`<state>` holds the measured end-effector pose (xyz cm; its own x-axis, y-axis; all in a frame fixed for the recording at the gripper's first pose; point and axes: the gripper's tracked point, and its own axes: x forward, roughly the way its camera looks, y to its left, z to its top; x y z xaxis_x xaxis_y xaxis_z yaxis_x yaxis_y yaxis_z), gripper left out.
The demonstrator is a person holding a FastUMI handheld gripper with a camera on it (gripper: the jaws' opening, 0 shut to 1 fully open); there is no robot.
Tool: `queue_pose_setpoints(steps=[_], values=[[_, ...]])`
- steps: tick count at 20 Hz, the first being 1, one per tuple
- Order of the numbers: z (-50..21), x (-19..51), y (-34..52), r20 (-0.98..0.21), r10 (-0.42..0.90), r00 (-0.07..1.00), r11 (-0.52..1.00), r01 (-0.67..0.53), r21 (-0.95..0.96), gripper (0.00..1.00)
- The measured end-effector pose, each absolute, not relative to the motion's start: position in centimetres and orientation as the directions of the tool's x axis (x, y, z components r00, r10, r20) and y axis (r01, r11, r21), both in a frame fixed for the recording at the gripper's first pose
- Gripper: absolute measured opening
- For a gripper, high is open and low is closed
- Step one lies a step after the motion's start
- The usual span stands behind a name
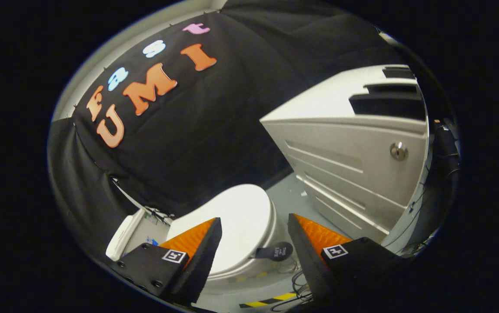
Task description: Open the toilet lid.
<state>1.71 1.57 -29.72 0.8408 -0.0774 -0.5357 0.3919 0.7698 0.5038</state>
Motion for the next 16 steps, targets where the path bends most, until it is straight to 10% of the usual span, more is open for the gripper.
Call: queue_pose_setpoints(steps=[9, 16], values=[[-34.9, 2.3, -1.6, -0.621, -0.216, 0.753, 0.681, 0.572, 0.457, 0.92], [-32.6, 2.6, 2.3, -0.606, -0.147, 0.781, 0.775, 0.472, 0.421, 0.92]])
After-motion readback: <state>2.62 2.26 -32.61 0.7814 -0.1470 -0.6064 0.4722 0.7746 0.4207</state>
